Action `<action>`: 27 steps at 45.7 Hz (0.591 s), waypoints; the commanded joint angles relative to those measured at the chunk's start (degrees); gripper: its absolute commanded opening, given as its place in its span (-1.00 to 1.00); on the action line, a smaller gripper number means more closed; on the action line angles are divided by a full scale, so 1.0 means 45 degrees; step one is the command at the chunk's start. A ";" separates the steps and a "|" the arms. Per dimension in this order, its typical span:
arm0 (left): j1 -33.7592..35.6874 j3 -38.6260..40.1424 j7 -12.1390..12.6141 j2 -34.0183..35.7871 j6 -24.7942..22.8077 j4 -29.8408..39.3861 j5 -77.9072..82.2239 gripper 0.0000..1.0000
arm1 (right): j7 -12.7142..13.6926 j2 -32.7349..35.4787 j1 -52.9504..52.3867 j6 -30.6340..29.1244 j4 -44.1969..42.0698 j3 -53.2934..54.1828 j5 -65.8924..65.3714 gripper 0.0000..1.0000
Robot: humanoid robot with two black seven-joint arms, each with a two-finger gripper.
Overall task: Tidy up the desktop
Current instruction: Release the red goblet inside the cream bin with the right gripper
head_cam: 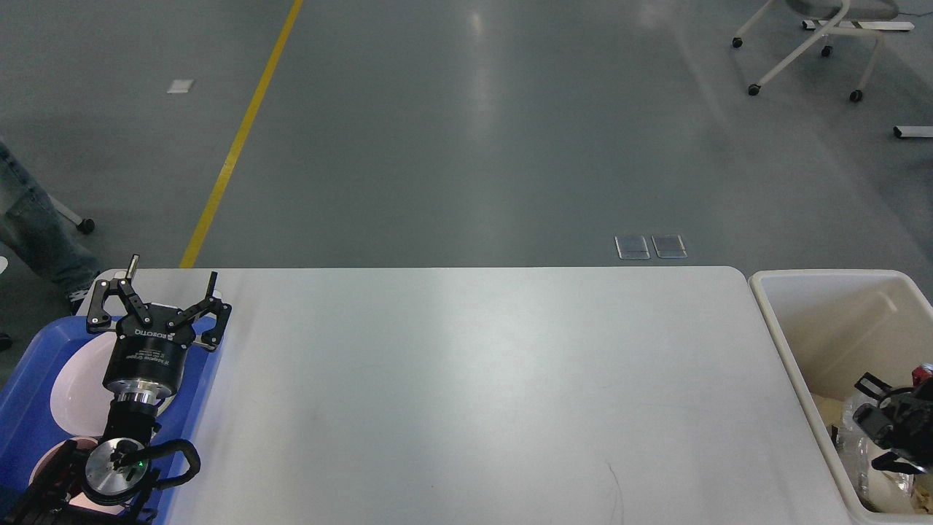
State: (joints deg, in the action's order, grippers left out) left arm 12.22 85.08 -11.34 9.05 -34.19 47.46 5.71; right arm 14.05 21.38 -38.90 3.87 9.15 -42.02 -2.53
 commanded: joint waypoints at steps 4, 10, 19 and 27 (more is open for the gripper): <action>0.0000 0.0000 0.0000 0.0000 0.0000 0.0000 0.0000 0.93 | 0.0022 -0.0240 0.0500 0.0311 -0.0237 -0.0095 -0.0005 -1.00; 0.0000 0.0000 0.0000 0.0000 0.0000 0.0000 0.0000 0.93 | 0.0022 -0.0259 0.0656 0.0331 -0.0237 -0.0114 -0.0005 -1.00; 0.0000 0.0000 0.0000 0.0000 0.0000 0.0000 0.0000 0.93 | 0.0041 -0.0435 0.0890 0.0351 -0.0237 -0.0134 -0.0005 -1.00; 0.0000 0.0000 0.0000 0.0000 0.0000 0.0000 0.0000 0.93 | 0.0041 -0.0435 0.0930 0.0837 -0.0237 -0.0115 -0.0005 -0.20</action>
State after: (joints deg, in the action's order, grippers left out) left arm 12.22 85.08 -11.34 9.05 -34.19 47.46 5.71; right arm 14.25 19.44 -34.79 5.61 8.08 -42.65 -2.55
